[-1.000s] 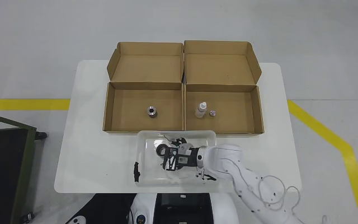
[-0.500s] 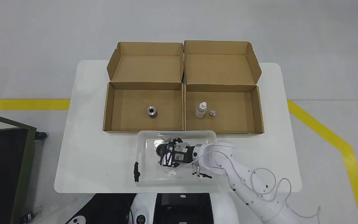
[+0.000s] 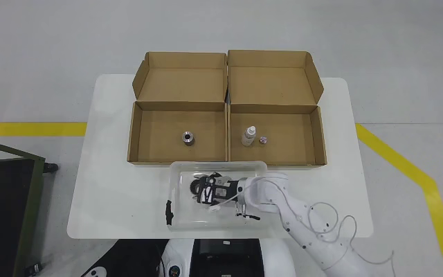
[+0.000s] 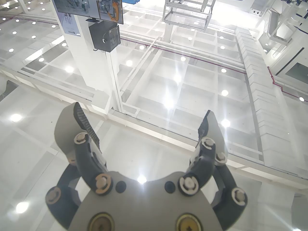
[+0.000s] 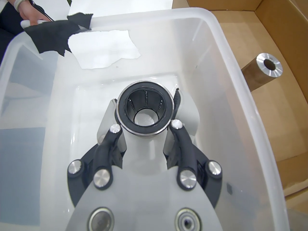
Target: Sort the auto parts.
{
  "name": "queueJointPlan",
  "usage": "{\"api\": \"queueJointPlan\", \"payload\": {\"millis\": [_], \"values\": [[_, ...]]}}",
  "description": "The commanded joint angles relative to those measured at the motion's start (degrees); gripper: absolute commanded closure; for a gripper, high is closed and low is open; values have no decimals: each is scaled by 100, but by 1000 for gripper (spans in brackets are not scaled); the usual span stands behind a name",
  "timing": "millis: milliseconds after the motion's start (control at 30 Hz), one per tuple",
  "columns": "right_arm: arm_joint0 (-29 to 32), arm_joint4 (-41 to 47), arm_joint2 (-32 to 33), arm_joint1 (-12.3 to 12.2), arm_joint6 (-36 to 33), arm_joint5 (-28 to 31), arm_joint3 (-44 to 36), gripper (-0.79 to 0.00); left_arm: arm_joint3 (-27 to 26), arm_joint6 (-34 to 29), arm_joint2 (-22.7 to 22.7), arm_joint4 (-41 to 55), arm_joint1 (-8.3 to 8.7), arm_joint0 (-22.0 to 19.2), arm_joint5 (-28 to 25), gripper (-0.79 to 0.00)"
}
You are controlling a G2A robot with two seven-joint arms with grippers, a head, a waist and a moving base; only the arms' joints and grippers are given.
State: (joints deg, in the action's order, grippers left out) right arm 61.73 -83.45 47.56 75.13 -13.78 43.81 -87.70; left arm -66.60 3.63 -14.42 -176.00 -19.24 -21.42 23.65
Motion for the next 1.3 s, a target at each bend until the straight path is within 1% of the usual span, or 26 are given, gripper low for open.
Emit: {"api": "queueJointPlan", "payload": {"millis": [0, 300, 567, 800, 1133, 1267], "values": [[-13, 83, 14, -2, 25, 37, 8, 0, 0, 0, 0, 0, 0, 0, 0, -785], [51, 493, 182, -59, 172, 337, -225, 0, 0, 0, 0, 0, 0, 0, 0, -785], [248, 1071, 546, -166, 429, 697, -792, 0, 0, 0, 0, 0, 0, 0, 0, -785], [355, 1504, 810, -232, 642, 795, -1116, 0, 0, 0, 0, 0, 0, 0, 0, -785], [207, 2303, 1186, -278, 932, 810, -1287, 0, 0, 0, 0, 0, 0, 0, 0, -785], [133, 2536, 1356, -302, 934, 777, -1408, 0, 0, 0, 0, 0, 0, 0, 0, -785]]}}
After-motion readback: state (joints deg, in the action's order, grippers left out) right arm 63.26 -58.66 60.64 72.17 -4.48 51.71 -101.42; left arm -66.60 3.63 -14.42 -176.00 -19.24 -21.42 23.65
